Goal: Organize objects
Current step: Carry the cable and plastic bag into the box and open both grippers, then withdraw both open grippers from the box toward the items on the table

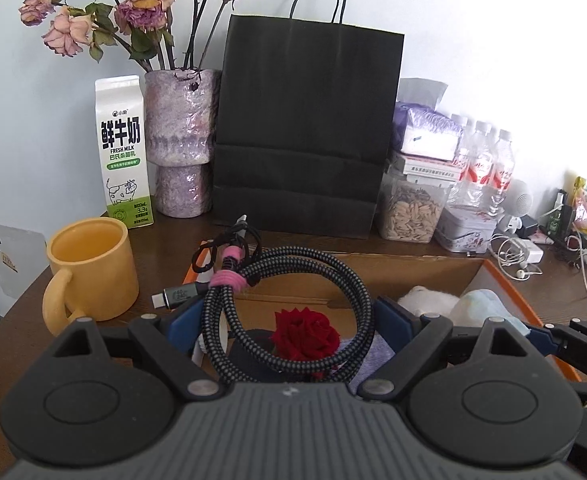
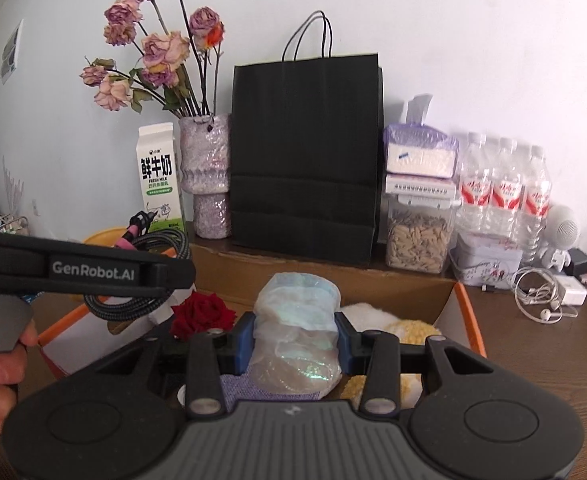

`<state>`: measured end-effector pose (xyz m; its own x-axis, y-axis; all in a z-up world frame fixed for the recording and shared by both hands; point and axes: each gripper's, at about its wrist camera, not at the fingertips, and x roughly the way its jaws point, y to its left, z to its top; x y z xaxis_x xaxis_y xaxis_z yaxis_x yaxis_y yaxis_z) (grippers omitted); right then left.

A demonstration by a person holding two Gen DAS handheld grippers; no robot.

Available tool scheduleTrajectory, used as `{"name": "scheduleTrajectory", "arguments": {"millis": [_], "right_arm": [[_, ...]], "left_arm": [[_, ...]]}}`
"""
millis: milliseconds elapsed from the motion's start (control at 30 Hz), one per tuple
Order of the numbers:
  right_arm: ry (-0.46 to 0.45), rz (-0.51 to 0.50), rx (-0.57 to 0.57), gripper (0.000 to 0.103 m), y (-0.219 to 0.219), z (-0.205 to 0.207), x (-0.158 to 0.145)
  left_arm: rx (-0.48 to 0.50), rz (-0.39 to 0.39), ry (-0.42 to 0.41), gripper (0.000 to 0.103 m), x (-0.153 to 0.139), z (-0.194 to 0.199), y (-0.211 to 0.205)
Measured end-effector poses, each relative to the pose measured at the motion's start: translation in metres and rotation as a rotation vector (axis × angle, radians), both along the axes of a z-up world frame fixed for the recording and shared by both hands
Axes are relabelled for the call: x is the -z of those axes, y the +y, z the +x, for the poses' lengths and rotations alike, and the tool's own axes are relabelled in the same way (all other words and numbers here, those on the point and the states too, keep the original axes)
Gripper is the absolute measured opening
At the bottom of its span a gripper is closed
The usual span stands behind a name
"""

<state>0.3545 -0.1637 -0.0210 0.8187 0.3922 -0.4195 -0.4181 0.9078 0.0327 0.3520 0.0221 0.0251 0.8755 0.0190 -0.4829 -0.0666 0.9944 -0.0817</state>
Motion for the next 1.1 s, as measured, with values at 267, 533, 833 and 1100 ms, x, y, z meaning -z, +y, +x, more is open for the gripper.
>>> {"name": "scheduleTrajectory", "arguments": {"millis": [267,533,833,1100], "right_arm": [[0.023,-0.014,0.014,0.047,-0.0019,0.0063,0.0087],[0.025,-0.027,0.026,0.103,-0.0005,0.0052,0.0091],[0.030,-0.016,0.035,0.103,-0.0036,0.0065,0.0092],[0.021,-0.014,0.039,0.103,-0.0044,0.0031,0.0072]], "left_arm": [[0.011,0.014,0.021,0.091,0.0072,0.0033,-0.0011],[0.002,0.014,0.003,0.103,0.0083,0.0028,-0.0007],[-0.009,0.016,0.009,0.103,0.0087,0.0028,-0.0007],[-0.009,0.009,-0.007,0.103,0.0059,-0.0021,-0.0001]]}}
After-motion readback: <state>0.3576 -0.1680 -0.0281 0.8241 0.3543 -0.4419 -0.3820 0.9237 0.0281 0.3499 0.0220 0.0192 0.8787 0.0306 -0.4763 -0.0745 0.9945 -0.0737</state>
